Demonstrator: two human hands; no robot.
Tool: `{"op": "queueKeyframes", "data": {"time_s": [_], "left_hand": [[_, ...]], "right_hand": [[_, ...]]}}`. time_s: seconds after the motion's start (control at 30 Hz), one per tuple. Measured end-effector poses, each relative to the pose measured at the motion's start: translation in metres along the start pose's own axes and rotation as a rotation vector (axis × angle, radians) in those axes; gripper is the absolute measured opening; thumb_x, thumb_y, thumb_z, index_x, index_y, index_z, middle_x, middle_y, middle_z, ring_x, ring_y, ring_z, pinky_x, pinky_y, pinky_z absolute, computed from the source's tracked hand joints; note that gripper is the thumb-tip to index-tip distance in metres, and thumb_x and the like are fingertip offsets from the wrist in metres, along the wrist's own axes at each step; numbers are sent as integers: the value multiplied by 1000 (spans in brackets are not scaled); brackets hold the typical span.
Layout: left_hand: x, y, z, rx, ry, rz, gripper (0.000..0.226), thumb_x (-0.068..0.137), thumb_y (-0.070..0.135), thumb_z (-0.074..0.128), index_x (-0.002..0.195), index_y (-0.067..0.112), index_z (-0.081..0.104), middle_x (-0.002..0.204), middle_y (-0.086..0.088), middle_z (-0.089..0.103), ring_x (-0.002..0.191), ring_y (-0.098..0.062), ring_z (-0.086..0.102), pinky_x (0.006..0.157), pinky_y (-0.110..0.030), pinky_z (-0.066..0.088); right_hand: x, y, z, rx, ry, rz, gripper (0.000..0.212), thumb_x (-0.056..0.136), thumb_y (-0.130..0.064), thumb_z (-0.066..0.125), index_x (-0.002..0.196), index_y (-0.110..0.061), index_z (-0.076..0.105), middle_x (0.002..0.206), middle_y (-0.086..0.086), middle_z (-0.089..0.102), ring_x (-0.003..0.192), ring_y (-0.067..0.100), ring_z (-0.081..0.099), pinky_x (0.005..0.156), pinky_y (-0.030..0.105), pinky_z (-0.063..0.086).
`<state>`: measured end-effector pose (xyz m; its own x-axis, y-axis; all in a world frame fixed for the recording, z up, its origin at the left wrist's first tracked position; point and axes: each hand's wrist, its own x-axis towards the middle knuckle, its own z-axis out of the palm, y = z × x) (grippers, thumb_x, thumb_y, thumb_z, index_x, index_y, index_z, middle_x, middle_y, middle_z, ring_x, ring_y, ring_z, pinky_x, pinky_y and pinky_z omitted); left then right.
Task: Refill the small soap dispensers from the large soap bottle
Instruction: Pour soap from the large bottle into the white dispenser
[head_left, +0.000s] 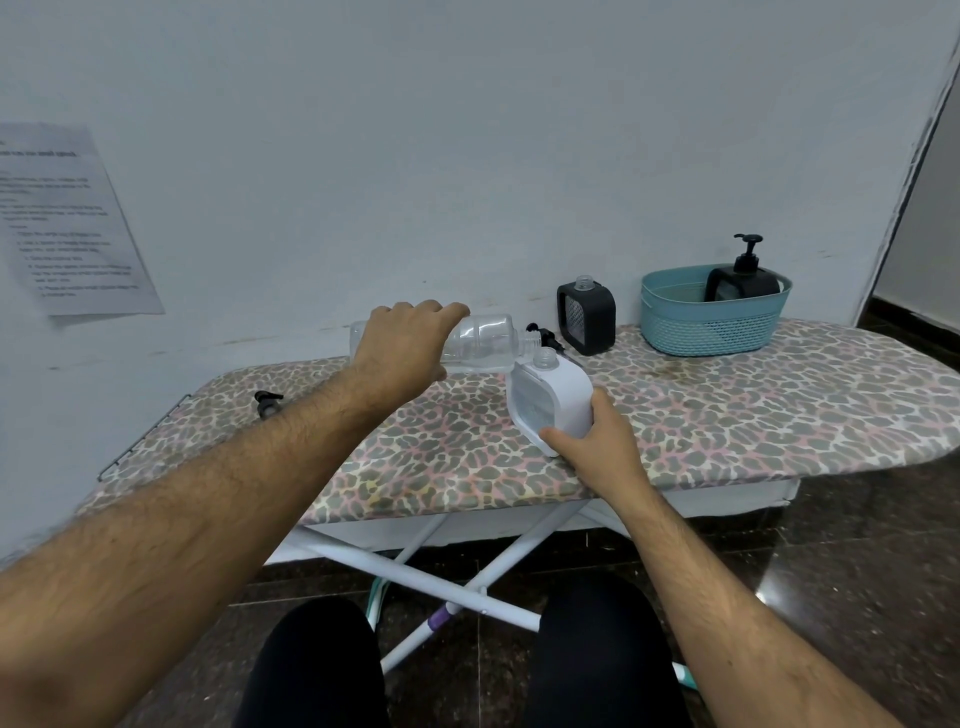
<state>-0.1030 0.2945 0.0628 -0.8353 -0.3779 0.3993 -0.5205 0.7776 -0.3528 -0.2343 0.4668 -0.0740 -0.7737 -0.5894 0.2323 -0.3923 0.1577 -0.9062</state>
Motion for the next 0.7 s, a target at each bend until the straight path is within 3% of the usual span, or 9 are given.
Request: {"op": "queueKeyframes", "data": {"time_s": [0.7], "left_hand": [[0, -1, 3, -5, -8, -5, 78, 80, 37, 80, 144, 29, 38, 130, -1, 61, 109, -27, 61, 92, -43, 46]], "right_hand": [[0, 0, 0, 5, -1, 0, 57, 79, -27, 77, 127, -17, 48, 110, -5, 55, 97, 16, 57, 59, 17, 44]]}}
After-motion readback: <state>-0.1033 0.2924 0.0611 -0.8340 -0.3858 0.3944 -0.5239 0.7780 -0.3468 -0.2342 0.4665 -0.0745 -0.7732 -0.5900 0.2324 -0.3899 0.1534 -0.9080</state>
